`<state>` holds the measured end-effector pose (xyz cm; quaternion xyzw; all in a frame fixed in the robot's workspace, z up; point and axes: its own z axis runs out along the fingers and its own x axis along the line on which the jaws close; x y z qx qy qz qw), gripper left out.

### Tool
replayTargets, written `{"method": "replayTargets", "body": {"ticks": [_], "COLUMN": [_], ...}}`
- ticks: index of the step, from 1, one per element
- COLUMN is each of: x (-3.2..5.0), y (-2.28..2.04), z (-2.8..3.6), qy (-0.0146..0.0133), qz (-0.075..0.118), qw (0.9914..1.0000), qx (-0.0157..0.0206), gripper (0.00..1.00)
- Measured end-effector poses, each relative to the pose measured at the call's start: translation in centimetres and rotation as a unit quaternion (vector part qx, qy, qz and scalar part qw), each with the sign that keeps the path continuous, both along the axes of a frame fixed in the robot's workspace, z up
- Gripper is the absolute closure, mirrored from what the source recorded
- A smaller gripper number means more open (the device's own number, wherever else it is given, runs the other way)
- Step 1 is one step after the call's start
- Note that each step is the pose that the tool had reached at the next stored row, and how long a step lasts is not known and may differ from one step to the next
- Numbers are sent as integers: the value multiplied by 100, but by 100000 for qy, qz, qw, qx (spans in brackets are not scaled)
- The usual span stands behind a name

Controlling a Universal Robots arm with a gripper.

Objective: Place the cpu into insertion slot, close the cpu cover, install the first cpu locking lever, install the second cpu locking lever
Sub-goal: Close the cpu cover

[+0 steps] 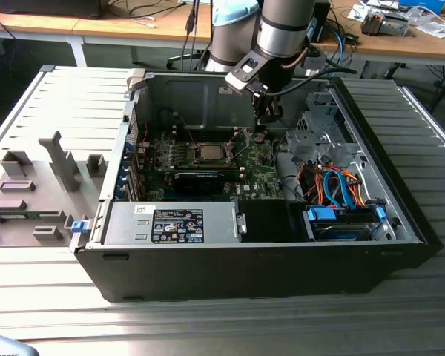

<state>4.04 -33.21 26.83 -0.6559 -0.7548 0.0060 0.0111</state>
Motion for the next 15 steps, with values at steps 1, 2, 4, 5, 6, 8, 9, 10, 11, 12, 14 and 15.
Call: {"method": "replayTargets", "body": {"ticks": [1,2,4,5,6,8,9,10,11,12,14,15], "x": [0,0,-1,-4,-6,-17,-23,-33,-42,-49,-64,-70], "y": [0,0,0,0,0,0,0,0,0,0,0,0], "z": [-2,-2,-2,-3,-3,-2,-3,-3,-2,-2,-2,-2], "qy": [0,0,1,-2,-2,1,-2,-1,-1,0,1,-1], "qz": [0,-2,4,-2,-7,-2,-2,-2,-7,-3,2,1], "qw": [100000,100000,100000,100000,100000,100000,100000,100000,100000,100000,100000,100000], "qx": [-2,-2,1,6,8,-1,6,3,2,0,0,2], "gripper": [89,89,89,89,89,89,89,89,89,89,89,89]}}
